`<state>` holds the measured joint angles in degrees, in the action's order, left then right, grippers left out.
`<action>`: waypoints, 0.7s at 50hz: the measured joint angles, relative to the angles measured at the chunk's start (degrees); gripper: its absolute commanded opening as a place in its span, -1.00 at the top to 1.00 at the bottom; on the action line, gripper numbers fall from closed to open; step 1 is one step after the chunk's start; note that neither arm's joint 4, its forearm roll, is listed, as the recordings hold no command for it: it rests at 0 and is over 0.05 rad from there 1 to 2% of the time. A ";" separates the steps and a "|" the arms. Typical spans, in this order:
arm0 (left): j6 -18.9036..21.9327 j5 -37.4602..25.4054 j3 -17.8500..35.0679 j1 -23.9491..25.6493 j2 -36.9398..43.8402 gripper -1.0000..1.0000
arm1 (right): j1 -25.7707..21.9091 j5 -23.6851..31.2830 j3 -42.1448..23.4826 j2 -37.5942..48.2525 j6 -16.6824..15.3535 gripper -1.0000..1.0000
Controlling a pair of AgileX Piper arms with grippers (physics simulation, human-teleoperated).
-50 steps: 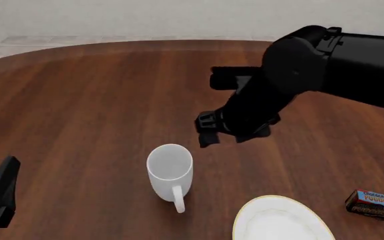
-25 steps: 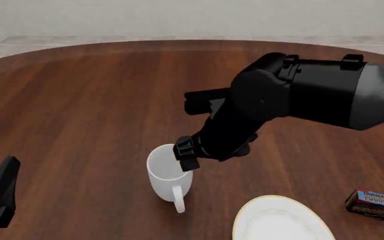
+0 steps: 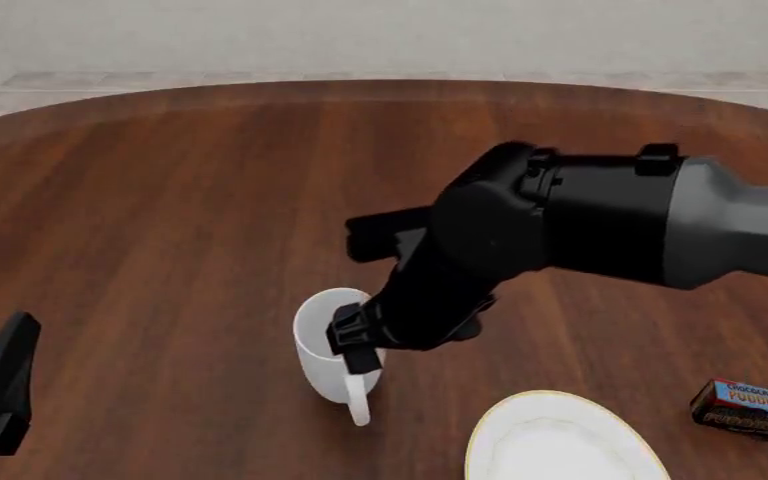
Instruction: Put the white mug on the plate.
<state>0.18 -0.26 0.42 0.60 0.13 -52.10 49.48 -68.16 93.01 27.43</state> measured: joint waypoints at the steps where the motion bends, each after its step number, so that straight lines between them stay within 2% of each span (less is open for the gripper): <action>1: 0.00 0.00 0.00 0.00 0.00 -1.00 | -0.07 -0.07 -0.03 0.14 0.03 -1.00; 35: 0.00 0.00 0.00 0.00 0.00 -1.00 | -1.42 -2.98 -0.23 5.03 1.12 -1.00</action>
<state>0.18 -0.26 0.42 0.60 0.13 -53.52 46.49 -68.38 98.05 28.55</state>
